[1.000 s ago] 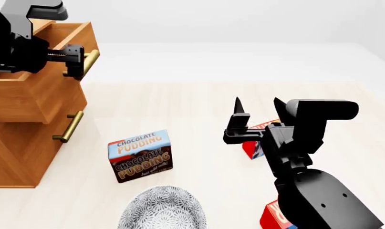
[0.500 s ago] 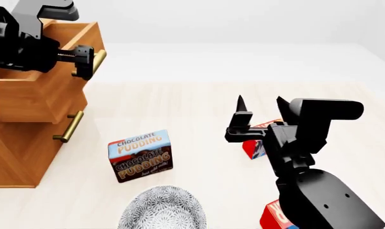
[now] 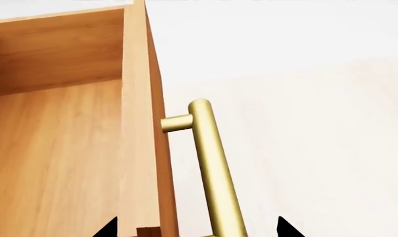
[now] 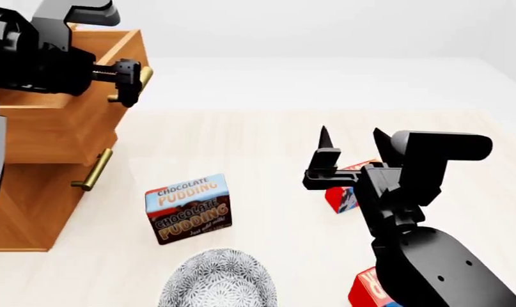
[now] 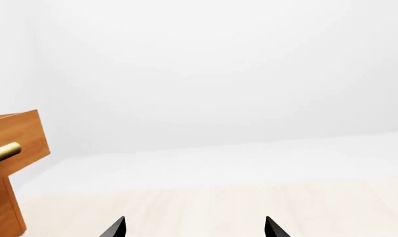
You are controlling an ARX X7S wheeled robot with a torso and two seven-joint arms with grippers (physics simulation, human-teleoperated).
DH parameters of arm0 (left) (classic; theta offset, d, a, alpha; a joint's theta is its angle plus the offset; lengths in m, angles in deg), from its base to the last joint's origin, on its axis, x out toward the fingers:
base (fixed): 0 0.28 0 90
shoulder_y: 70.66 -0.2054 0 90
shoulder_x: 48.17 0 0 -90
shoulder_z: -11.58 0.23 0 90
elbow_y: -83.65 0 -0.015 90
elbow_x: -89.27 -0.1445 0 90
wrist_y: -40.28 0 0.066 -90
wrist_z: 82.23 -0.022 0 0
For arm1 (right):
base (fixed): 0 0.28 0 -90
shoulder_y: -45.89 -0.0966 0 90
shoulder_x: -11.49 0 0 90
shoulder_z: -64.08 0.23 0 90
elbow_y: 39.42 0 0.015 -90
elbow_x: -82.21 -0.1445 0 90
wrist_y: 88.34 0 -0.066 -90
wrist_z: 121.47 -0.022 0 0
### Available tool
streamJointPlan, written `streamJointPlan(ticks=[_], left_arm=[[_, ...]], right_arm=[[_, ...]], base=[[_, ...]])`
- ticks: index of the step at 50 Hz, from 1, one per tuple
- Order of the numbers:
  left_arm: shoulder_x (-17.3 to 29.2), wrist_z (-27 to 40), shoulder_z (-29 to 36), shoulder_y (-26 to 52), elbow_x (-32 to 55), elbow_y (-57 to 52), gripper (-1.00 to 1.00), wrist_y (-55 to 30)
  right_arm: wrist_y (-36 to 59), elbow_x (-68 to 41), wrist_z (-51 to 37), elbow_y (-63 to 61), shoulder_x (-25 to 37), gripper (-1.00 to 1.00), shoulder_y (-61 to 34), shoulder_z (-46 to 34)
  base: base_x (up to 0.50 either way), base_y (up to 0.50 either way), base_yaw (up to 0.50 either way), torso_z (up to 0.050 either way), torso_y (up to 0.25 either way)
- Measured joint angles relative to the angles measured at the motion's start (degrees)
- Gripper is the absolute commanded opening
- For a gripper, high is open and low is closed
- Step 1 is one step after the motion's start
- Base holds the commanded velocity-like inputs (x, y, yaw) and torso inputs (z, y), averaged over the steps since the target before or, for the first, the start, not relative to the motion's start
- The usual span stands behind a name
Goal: Put the butter at the front in the top drawer of the cabinet and close it.
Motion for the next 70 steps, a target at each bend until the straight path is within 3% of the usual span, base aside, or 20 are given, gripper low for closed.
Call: streamJointPlan(ticks=[44, 70], left_arm=[[-3.6, -2.5, 3.8, 0.8, -0.8, 3.8, 1.0, 4.3], [-2.9, -0.3, 2.1, -1.8, -1.6, -3.6, 1.0, 1.1]], right_arm=[[-0.3, -1.9, -1.7, -0.9, 1.4, 1.0, 0.3, 0.4], [-0.6, -2.7, -2.6, -1.1, 1.9, 1.0, 0.3, 0.2]], base=[[0.0, 0.0, 0.0, -0.001, 0.0], [0.0, 0.0, 0.0, -0.002, 0.0]])
